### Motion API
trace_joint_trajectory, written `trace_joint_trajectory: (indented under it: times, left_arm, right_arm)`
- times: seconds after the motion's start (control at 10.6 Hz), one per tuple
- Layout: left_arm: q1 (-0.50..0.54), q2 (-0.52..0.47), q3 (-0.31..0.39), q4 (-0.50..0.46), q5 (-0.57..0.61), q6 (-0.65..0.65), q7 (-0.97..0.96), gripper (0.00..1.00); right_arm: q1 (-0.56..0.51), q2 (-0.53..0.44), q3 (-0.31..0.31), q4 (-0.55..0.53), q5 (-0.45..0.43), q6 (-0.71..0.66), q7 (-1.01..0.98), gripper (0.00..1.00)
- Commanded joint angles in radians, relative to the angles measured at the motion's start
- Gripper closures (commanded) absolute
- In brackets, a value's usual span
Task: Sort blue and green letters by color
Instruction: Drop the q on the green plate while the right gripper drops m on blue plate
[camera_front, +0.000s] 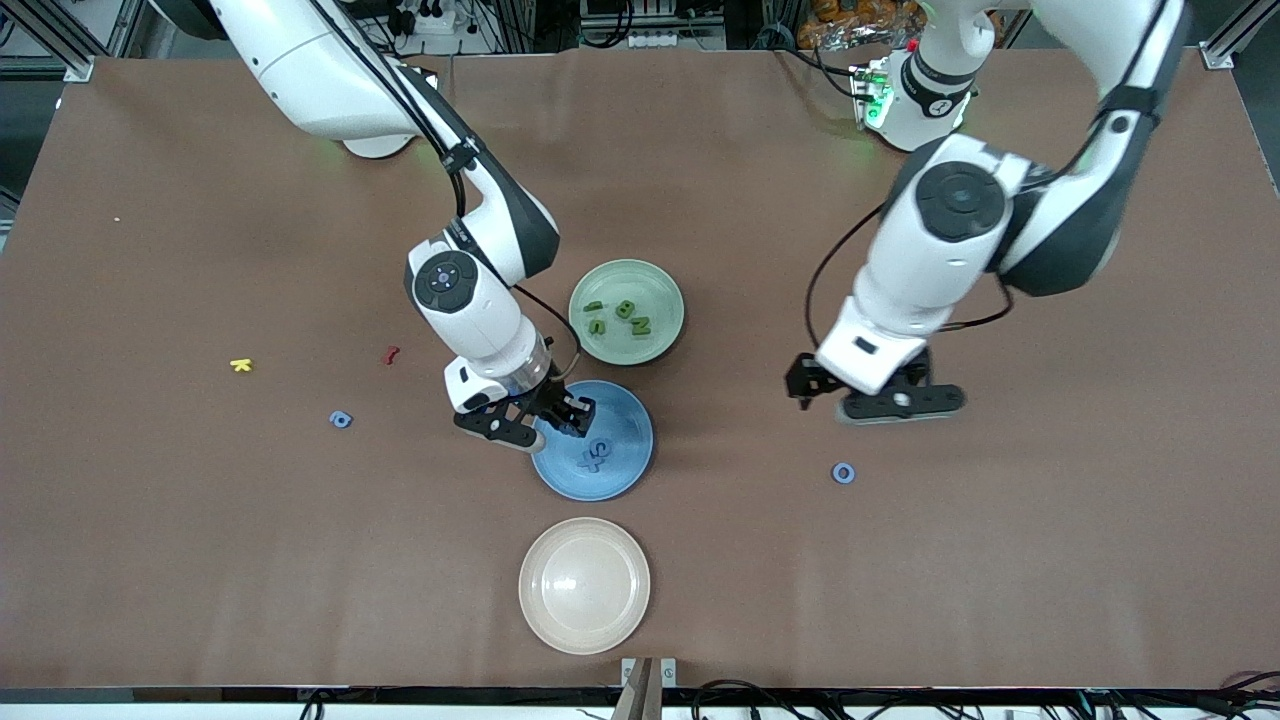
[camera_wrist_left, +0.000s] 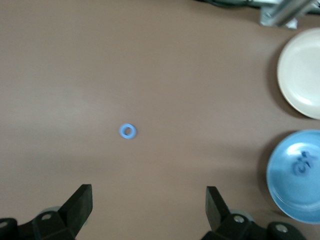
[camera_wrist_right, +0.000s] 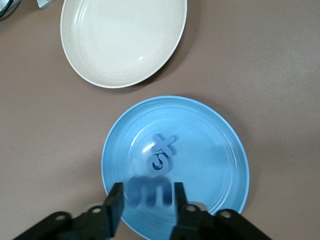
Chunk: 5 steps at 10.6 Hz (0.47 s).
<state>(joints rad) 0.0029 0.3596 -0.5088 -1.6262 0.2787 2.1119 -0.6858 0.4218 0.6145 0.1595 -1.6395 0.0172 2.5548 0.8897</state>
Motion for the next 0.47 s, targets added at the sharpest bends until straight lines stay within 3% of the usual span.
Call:
trace_joint_trajectory:
  times: [0.0, 0.19, 0.38]
  left_arm:
    - [0.083, -0.073, -0.014, 0.000, -0.030, -0.073, 0.087, 0.00]
    - [0.156, -0.103, -0.040, 0.006, -0.079, -0.110, 0.126, 0.00]
    - [0.184, -0.134, -0.033, 0.035, -0.104, -0.177, 0.266, 0.00]
  right_arm:
    - [-0.009, 0.011, -0.012, 0.032, -0.002, -0.008, 0.026, 0.00]
    - [-0.023, -0.012, -0.023, 0.024, 0.000, -0.025, 0.021, 0.00]
    - [-0.079, -0.053, -0.023, 0.010, -0.002, -0.156, -0.009, 0.00]
